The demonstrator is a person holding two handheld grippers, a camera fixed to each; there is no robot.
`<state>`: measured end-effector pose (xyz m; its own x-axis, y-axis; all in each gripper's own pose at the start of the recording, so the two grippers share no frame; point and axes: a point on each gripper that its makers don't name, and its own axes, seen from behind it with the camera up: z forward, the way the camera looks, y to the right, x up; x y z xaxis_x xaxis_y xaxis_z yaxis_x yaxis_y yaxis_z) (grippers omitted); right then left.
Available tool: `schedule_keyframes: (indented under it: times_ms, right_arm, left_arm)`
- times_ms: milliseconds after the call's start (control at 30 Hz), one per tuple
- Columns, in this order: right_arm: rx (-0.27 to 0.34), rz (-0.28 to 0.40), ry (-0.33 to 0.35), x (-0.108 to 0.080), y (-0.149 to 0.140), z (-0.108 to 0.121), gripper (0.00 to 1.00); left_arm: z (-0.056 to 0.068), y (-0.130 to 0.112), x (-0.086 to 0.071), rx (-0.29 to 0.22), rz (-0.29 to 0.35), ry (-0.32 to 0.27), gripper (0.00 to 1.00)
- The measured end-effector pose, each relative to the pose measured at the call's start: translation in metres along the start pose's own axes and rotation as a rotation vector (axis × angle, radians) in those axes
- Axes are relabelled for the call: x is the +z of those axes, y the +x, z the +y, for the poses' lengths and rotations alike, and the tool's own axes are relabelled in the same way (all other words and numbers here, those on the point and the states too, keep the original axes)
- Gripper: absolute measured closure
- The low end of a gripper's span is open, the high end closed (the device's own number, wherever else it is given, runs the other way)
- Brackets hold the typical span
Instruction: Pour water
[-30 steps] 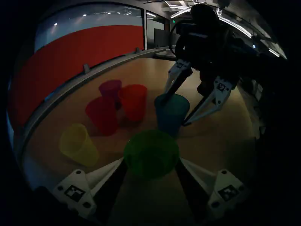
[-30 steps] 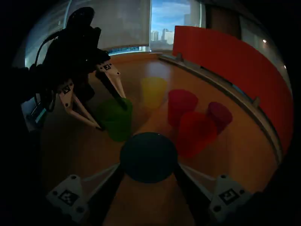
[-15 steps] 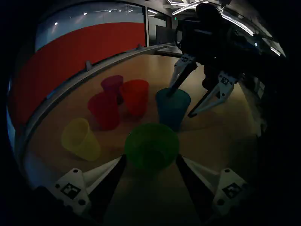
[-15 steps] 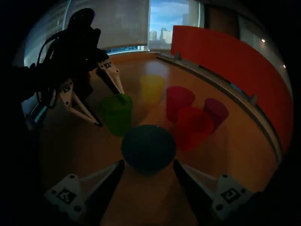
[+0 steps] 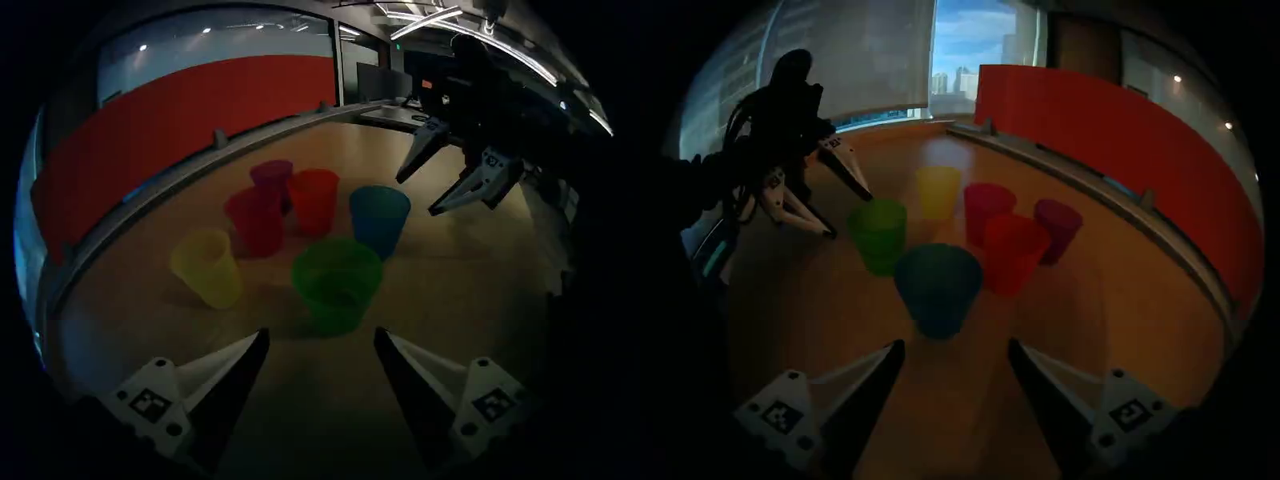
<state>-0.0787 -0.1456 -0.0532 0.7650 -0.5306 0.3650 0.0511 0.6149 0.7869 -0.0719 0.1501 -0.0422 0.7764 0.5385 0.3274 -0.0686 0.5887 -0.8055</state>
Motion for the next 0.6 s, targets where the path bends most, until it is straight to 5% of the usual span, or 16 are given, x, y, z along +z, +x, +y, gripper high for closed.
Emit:
schedule_keyframes:
  times_ms: [300, 600]
  right_arm:
    - [0.030, 0.038, -0.046, -0.018, -0.001, 0.002, 0.00]
    - [0.063, 0.148, -0.122, -0.039, 0.015, 0.008, 0.00]
  left_arm:
    - [-0.009, 0.003, -0.025, -0.050, 0.057, 0.089, 0.03]
    - [-0.022, 0.014, -0.053, -0.099, 0.157, 0.191, 0.03]
